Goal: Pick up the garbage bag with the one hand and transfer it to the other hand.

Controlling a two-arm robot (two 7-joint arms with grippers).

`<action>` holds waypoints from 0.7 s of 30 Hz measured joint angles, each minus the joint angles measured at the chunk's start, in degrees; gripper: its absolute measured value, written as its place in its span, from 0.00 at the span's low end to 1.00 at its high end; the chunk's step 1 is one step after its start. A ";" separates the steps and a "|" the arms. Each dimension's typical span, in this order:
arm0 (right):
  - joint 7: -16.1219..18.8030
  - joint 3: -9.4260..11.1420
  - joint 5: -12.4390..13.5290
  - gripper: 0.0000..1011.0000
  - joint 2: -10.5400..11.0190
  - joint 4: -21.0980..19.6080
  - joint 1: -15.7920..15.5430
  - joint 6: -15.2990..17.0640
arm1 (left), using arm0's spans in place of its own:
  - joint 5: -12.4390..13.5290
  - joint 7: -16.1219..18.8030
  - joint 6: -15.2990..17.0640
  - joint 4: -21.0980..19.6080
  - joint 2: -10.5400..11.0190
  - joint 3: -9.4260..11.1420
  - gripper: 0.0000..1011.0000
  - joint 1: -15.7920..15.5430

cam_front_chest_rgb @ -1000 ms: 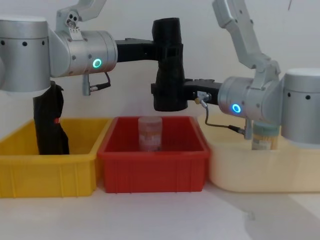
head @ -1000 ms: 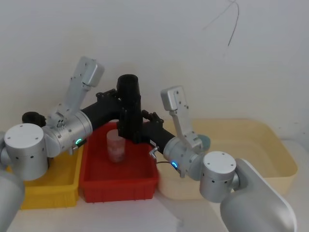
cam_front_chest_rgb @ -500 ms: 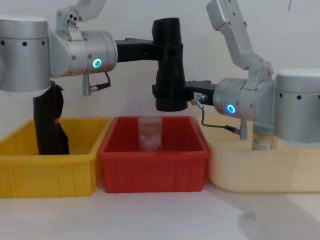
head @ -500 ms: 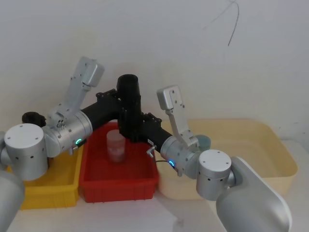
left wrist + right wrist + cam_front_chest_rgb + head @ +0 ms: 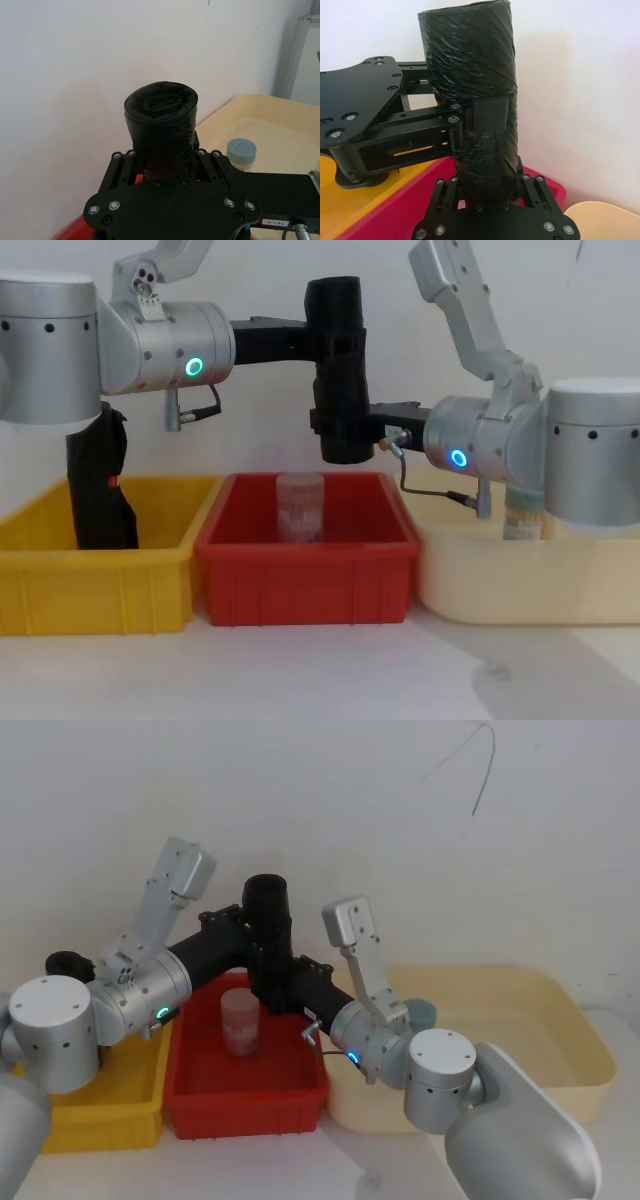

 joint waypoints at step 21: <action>-0.12 -0.07 -0.05 0.51 -0.09 0.42 0.19 -0.08 | -0.04 -0.01 -0.01 0.00 0.00 0.00 0.66 0.00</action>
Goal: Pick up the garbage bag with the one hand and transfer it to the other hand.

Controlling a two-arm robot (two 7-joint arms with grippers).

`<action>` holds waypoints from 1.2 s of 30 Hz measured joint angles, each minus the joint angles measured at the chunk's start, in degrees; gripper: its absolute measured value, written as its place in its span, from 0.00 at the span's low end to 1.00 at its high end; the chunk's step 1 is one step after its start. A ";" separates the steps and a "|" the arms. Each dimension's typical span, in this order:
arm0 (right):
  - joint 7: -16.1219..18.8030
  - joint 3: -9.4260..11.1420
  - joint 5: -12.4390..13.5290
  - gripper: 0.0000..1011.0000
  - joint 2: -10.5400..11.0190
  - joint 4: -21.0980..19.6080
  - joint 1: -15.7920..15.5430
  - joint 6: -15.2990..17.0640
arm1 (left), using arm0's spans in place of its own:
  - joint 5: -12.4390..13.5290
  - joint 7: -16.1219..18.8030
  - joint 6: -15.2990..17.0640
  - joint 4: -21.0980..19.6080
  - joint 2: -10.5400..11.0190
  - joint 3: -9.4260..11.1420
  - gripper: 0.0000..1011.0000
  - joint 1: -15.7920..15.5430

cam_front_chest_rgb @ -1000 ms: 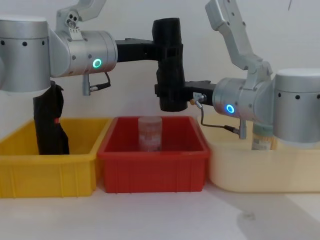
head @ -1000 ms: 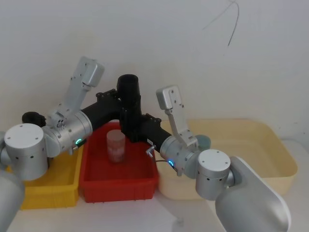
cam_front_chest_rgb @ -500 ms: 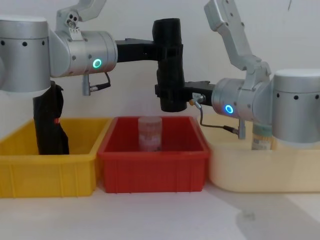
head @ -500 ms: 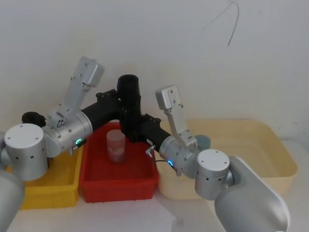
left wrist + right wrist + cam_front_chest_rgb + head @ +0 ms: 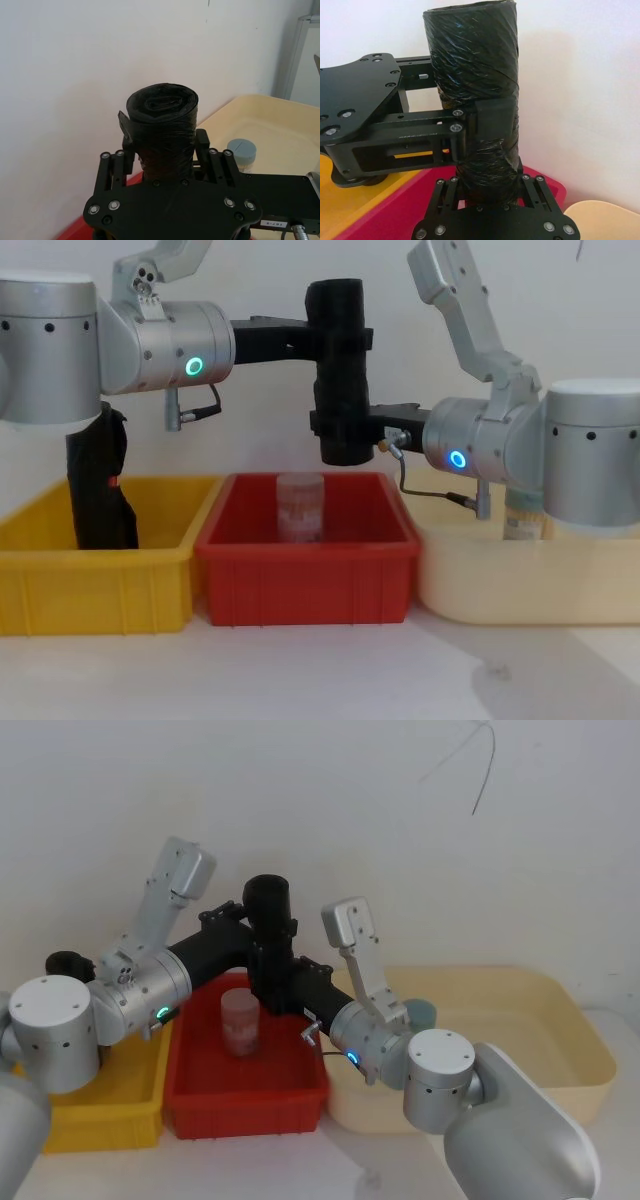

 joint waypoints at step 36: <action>-10.34 4.64 -1.92 0.51 2.32 -0.01 4.10 1.12 | 0.03 0.01 0.01 0.00 0.01 -0.01 0.99 0.00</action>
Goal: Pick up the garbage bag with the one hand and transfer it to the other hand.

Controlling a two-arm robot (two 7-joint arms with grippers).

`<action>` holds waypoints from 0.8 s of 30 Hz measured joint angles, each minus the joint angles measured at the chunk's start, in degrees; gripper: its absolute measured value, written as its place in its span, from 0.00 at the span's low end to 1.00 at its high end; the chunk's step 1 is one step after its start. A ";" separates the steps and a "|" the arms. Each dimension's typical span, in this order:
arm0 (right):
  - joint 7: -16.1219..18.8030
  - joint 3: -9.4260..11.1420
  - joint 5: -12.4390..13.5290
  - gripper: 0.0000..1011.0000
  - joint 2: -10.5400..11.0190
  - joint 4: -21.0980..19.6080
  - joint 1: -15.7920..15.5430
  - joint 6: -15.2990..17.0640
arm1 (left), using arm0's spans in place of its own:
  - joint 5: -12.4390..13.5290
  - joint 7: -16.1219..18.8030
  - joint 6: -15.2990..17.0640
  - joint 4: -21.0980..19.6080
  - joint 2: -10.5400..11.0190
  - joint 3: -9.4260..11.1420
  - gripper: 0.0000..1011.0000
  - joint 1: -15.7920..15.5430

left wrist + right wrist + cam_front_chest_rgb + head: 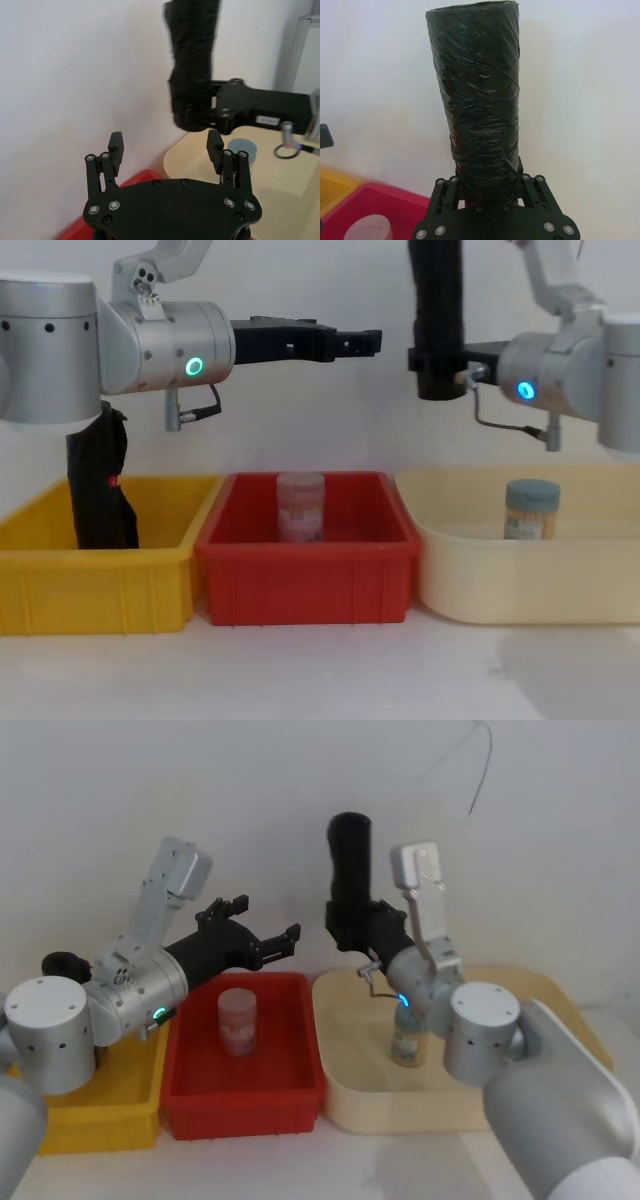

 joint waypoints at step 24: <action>-0.30 2.97 -1.08 0.51 7.73 -19.28 -12.37 7.03 | -0.01 0.00 0.00 0.00 -0.01 0.01 0.99 0.00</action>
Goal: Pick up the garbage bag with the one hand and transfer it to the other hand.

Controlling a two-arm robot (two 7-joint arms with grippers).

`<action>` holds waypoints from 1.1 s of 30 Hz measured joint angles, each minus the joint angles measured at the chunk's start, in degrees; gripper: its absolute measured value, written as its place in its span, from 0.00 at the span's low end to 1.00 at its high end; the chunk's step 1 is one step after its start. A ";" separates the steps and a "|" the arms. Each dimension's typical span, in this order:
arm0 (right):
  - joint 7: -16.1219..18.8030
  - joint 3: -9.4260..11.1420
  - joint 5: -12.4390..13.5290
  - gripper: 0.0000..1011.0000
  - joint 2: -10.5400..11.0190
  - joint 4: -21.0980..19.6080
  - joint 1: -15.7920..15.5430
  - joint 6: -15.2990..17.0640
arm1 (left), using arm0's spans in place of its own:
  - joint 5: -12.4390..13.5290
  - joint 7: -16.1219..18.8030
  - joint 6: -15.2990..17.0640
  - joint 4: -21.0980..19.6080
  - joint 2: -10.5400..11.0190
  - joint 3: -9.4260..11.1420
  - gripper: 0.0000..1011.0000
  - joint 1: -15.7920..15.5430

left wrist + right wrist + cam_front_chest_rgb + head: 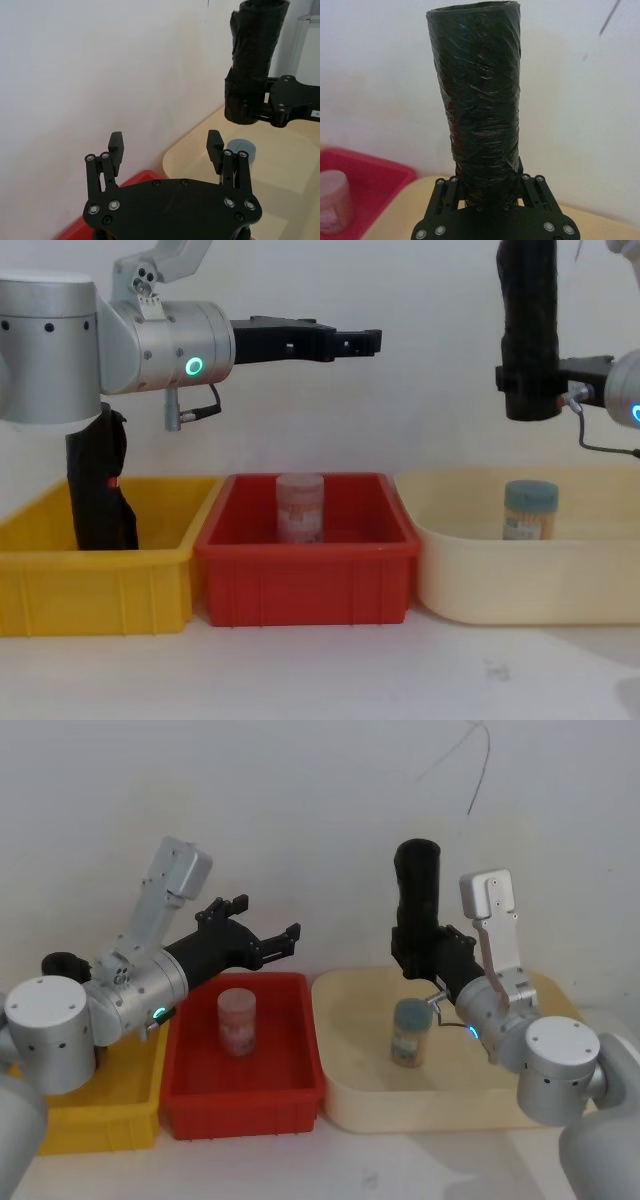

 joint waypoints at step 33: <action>-0.94 0.95 -2.04 0.99 0.53 8.12 2.79 -0.20 | 0.00 0.00 0.00 0.00 0.00 0.00 0.99 0.00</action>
